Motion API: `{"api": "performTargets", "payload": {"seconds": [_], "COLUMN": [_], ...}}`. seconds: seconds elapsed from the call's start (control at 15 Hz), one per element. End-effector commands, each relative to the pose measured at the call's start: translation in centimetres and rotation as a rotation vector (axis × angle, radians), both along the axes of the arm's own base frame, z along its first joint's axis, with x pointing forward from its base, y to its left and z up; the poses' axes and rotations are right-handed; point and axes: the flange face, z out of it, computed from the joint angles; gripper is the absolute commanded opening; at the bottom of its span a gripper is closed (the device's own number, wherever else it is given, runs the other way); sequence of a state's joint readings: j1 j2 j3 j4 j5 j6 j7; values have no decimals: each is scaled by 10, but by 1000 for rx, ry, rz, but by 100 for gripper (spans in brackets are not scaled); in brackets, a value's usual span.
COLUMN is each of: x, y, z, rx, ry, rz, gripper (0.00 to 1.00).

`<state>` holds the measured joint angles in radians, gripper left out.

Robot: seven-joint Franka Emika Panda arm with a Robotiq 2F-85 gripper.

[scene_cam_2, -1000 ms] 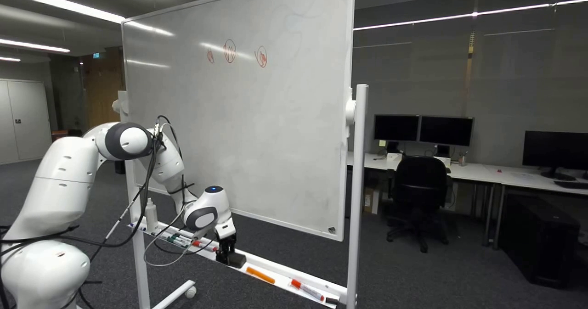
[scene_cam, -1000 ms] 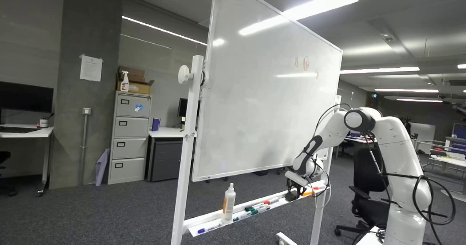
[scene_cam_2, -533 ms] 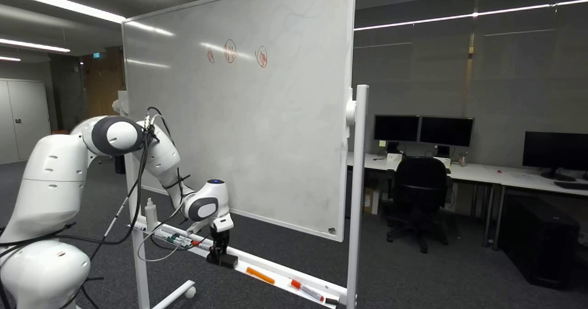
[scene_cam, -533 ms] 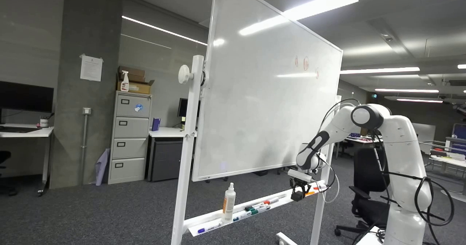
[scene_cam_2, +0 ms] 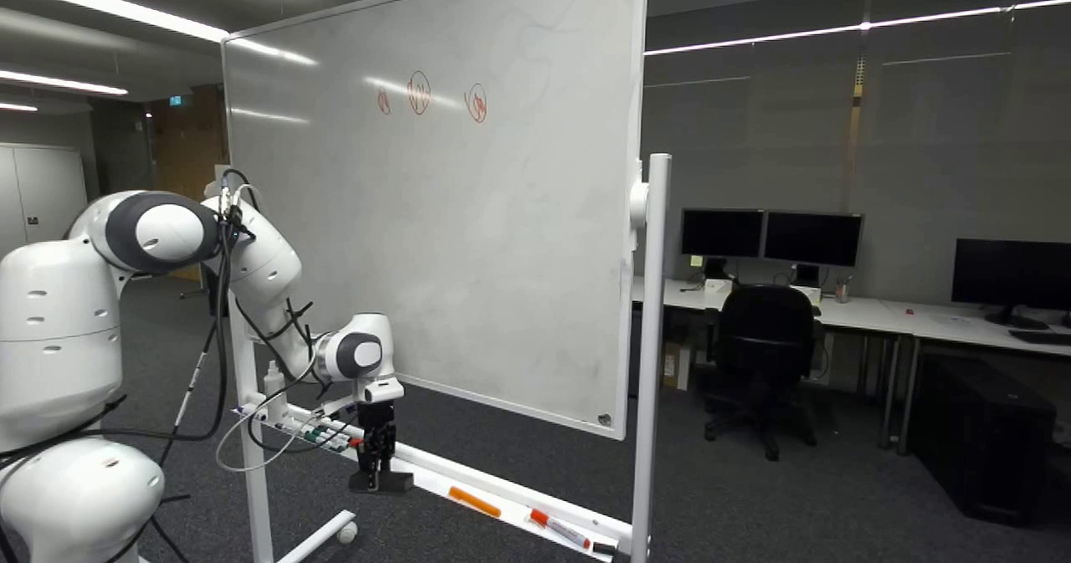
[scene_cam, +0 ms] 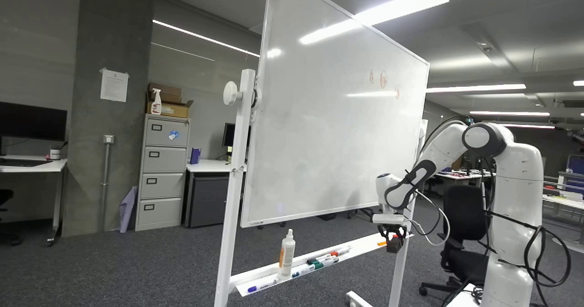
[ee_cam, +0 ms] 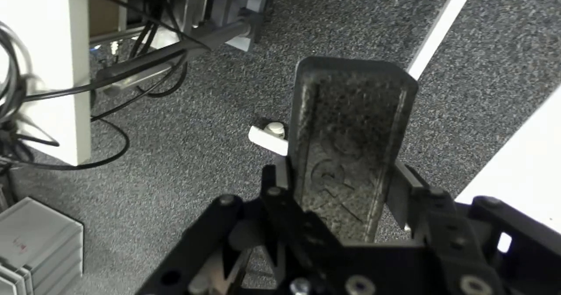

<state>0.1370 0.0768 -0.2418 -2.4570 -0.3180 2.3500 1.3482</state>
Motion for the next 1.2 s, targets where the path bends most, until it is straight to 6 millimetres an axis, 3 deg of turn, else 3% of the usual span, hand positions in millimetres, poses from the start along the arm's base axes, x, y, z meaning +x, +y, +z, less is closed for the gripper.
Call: {"api": "performTargets", "payload": {"seconds": [0.0, 0.4, 0.67, 1.13], "x": [-46, -84, -99, -118], "y": [18, 43, 41, 38], "z": [35, 80, 121, 196], "rx": [-45, -41, -40, -192], "ry": [18, -37, -144, -233], "rz": [90, 176, 306, 636], "gripper": [31, 31, 31, 31]}}
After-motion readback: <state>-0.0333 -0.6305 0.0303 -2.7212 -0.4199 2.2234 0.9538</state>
